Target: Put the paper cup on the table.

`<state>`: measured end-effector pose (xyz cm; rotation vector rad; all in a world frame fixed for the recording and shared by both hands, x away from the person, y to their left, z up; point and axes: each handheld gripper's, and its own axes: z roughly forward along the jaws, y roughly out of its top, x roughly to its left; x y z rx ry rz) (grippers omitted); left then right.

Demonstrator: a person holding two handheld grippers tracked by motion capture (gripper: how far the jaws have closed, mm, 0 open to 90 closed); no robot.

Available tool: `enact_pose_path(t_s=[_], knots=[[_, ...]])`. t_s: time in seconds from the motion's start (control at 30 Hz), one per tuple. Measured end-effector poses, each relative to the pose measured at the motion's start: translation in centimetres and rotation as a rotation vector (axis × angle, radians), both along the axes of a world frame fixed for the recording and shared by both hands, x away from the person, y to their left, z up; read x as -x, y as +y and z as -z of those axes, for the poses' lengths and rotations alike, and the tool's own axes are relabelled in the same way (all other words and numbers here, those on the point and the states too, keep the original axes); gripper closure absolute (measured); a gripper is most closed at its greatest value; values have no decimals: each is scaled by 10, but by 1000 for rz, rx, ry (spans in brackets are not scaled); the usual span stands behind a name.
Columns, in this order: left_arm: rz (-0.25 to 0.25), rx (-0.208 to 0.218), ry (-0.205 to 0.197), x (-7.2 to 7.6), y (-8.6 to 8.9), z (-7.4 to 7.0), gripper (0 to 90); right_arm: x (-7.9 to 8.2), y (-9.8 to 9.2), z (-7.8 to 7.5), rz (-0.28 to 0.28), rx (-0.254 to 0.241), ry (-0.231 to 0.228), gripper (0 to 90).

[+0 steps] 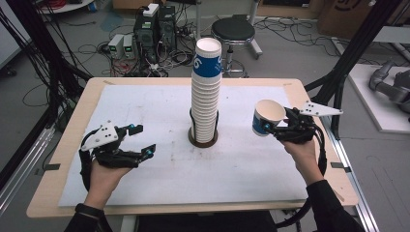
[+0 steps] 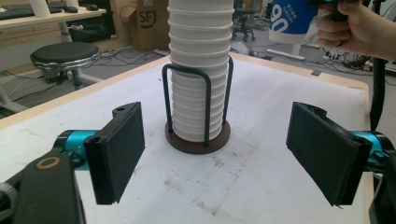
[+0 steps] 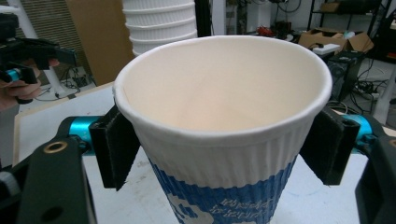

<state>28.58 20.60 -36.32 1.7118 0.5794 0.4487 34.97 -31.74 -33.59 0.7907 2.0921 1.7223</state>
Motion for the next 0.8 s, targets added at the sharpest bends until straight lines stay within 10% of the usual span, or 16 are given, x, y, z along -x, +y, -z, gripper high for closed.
enact_pose_path(t_s=[0.8], knots=[[18, -15, 24, -4, -5, 9, 193, -28, -5, 38, 128, -3, 71, 228]])
